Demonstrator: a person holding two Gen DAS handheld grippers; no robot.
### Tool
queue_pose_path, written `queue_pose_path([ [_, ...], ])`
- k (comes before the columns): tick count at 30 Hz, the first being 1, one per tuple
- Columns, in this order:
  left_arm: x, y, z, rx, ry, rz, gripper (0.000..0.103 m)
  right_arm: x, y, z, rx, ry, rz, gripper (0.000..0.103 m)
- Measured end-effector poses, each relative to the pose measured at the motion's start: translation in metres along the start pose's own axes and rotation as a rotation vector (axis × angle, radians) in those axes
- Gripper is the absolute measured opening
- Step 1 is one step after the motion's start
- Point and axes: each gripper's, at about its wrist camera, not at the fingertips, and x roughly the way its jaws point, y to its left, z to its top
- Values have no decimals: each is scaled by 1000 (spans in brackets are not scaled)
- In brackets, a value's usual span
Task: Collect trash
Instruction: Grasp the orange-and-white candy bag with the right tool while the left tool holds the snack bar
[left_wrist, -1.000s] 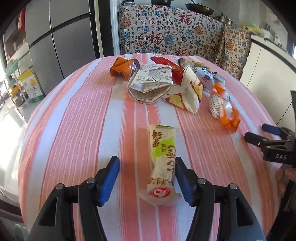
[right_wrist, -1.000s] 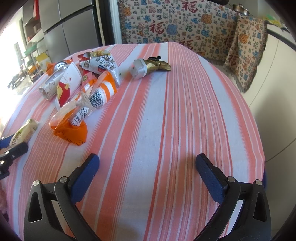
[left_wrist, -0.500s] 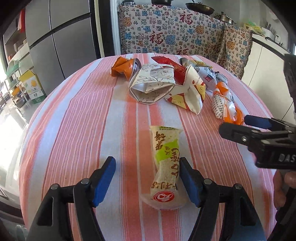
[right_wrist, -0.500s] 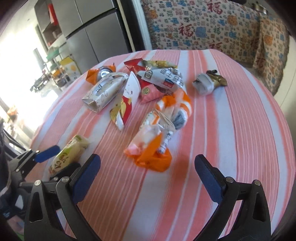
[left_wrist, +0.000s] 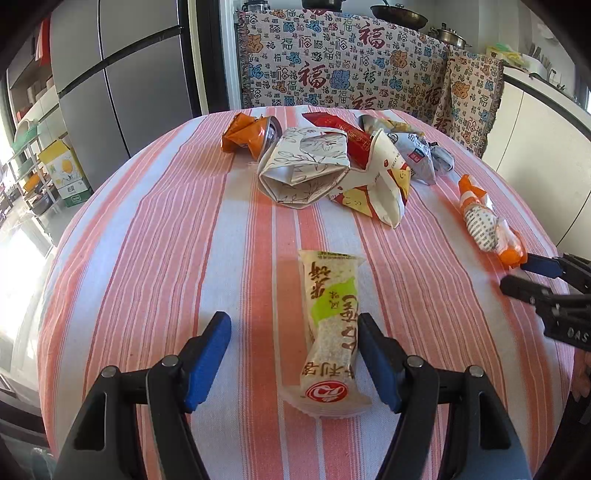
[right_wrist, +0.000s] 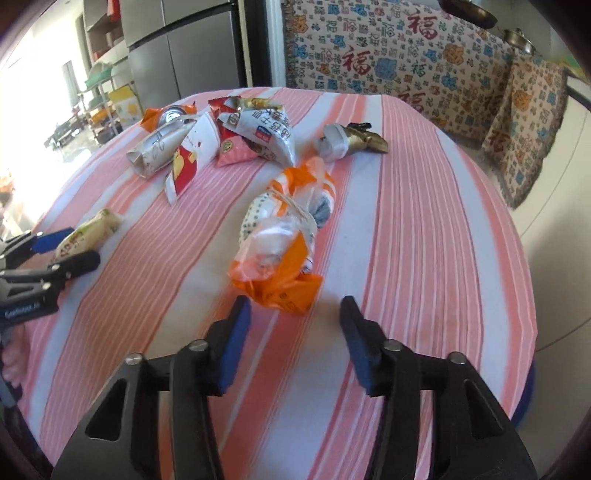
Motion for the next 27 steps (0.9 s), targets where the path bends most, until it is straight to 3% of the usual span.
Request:
queue_pose_path([
  [1, 0, -1, 0, -1, 0, -1, 71, 0, 0, -4, 2, 11, 12, 98],
  [5, -1, 3, -1, 35, 6, -39, 71, -8, -1, -9, 8, 34, 39, 97],
  [10, -19, 26, -11, 23, 26, -185, 71, -23, -15, 3, 75, 41, 73, 97],
  [13, -28, 28, -7, 11, 30, -235, 71, -23, -20, 23, 105, 51, 73, 97],
  [22, -13, -4, 17, 109, 80, -169, 69, 12, -1, 87, 92, 145, 26, 96],
  [24, -8, -5, 18, 107, 102, -163, 45, 23, 1, 92, 104, 180, 24, 94],
  [27, -3, -2, 17, 91, 129, -173, 25, 35, 5, 95, 103, 217, 47, 88],
])
